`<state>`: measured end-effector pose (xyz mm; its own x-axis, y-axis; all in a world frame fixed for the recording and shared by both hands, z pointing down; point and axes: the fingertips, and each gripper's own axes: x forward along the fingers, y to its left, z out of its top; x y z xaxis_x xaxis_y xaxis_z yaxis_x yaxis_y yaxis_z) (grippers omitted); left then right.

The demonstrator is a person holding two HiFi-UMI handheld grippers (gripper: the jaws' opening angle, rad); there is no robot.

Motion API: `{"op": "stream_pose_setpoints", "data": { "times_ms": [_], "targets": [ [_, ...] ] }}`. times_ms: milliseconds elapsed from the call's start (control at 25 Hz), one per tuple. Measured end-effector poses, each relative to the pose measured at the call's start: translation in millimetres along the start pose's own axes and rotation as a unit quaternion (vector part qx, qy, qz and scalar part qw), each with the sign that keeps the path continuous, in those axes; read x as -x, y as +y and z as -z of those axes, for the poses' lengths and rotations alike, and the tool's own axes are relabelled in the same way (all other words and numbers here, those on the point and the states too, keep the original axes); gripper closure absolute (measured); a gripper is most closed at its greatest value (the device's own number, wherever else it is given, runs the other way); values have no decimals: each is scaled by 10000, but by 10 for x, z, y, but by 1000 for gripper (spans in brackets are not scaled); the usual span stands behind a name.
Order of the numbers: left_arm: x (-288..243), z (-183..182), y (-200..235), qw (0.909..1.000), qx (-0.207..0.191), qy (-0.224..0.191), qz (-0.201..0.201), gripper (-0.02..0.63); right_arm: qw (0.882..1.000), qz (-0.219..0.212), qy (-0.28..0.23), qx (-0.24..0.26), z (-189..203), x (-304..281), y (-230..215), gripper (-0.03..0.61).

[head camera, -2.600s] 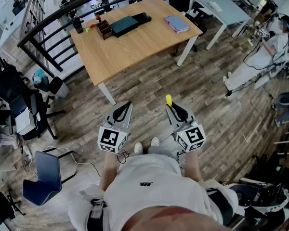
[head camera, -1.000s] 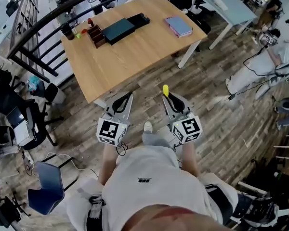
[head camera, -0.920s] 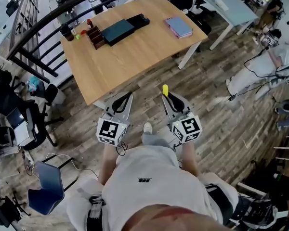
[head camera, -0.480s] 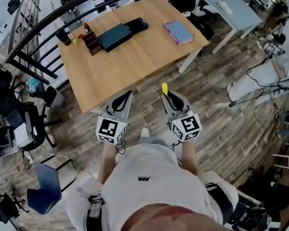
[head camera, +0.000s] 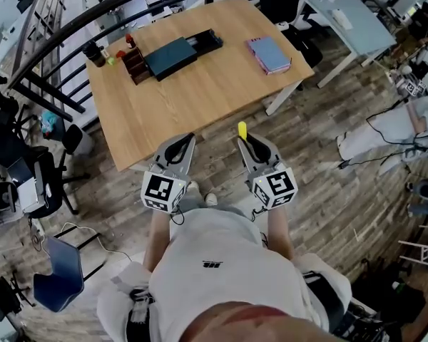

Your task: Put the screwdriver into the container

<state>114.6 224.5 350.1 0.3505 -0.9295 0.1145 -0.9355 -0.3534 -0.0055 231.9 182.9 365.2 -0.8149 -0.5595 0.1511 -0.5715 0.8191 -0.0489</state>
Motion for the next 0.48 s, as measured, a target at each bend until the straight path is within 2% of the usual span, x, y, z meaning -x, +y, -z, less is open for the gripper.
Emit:
{"op": "stream_pose_setpoints", "data": {
  "times_ms": [480],
  "targets": [
    [-395,7,351,10000,2,-41,29,604,10000,32,4,-49,-6,-442,-283,520]
  ]
}}
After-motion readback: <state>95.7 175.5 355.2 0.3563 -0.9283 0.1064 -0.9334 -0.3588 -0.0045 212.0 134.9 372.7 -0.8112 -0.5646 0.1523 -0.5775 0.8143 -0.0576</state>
